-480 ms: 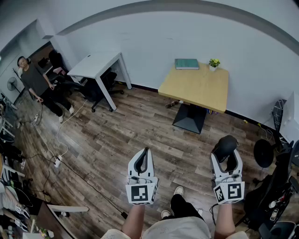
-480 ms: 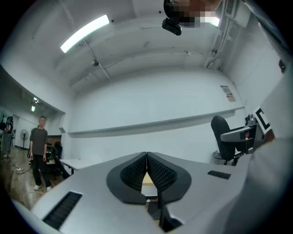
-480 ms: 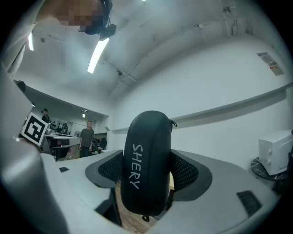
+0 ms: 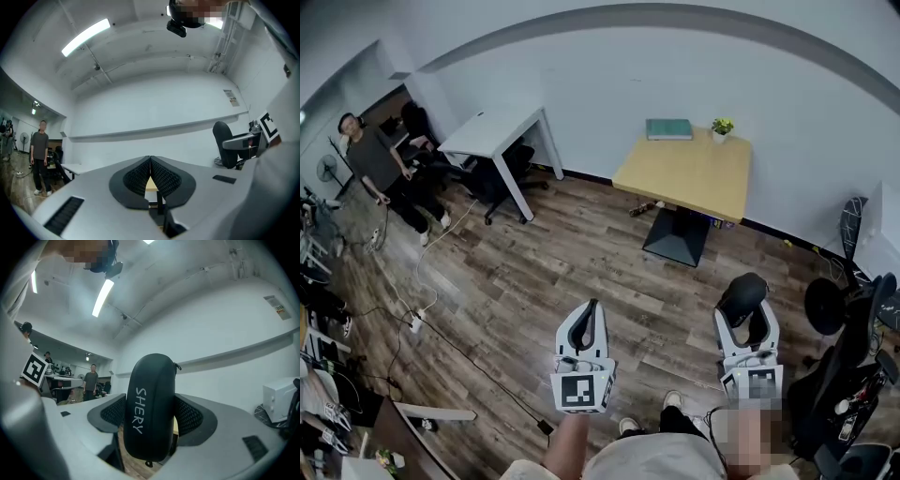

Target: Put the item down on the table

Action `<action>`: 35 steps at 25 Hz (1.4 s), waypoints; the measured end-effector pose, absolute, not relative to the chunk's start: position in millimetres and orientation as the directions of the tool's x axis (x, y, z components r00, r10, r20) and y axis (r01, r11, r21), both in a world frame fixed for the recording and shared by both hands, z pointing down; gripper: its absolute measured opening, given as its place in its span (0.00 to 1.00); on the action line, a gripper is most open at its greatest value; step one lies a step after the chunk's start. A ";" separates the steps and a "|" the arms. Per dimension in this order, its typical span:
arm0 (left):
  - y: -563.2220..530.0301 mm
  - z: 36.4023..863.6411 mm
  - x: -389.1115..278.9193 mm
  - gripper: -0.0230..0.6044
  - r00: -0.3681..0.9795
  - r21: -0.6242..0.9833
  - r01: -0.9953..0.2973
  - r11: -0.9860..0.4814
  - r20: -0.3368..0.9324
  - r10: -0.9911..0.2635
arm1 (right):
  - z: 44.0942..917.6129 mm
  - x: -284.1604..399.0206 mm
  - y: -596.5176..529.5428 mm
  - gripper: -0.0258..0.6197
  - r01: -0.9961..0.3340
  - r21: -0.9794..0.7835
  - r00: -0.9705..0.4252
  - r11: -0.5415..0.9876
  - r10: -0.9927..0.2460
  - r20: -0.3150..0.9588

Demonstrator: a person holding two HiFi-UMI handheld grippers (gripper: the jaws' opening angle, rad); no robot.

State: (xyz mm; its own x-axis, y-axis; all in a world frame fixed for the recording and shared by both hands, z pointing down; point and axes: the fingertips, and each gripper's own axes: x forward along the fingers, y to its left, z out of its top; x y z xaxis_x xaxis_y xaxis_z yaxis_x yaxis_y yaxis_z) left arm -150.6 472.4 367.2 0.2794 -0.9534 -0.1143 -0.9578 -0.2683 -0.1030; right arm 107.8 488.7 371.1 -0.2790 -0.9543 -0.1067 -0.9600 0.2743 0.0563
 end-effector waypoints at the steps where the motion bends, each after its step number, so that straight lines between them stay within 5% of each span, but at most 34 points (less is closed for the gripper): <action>1: 469.3 366.2 -144.6 0.05 0.281 -0.103 -0.957 -0.270 -0.116 -0.953 | 370.2 112.1 486.0 0.56 -0.960 0.055 -0.278 0.274 -0.954 -0.110; 35: 340.6 375.7 -7.9 0.05 0.278 -0.174 -0.949 -0.261 -0.081 -0.957 | 383.8 235.6 349.8 0.56 -0.949 0.034 -0.315 0.313 -0.942 -0.120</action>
State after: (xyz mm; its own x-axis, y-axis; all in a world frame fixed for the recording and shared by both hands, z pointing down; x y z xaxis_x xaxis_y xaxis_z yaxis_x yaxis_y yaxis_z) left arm -7.9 340.6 375.7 0.2782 -0.9571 -0.0813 -0.9494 -0.2612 -0.1742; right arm 235.6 349.8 383.8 -0.3145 -0.9416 -0.1200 -0.9492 0.3127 0.0344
